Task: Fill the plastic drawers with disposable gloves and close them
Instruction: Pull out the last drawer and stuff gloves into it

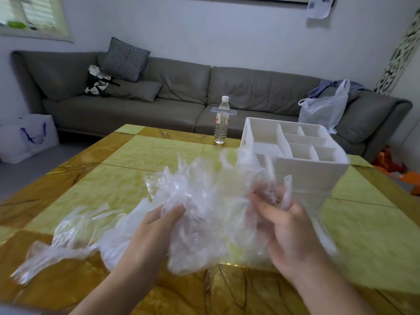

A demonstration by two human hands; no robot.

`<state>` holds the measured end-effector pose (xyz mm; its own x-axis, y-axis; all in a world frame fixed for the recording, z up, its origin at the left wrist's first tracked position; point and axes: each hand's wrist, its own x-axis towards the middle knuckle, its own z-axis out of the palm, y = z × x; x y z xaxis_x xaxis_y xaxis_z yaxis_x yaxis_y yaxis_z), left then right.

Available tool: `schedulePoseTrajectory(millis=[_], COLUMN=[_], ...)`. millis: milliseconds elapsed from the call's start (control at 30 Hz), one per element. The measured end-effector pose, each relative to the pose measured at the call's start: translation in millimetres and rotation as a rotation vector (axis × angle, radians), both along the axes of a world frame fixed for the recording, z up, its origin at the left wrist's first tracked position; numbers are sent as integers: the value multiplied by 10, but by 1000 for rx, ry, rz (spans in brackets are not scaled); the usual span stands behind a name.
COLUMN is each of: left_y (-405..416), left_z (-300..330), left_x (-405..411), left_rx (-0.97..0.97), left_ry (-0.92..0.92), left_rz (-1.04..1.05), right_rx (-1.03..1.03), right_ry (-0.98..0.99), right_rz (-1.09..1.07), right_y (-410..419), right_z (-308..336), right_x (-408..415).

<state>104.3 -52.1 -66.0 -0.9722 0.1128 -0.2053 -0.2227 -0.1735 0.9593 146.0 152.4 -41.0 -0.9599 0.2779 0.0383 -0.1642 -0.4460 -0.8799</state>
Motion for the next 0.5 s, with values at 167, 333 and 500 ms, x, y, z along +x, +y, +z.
schedulePoseTrajectory(millis=[167, 333, 500], left_y=[61, 58, 120], left_z=[-92, 6, 2], left_x=[13, 89, 159], left_rx=[200, 361, 94], left_ry=[-103, -92, 71], left_rz=[-58, -244, -205], right_rx=[293, 370, 520], right_ry=[-160, -192, -204], right_rz=[-42, -147, -173], right_y=[-281, -306, -359], right_z=[-199, -228, -308], right_x=[-4, -37, -61])
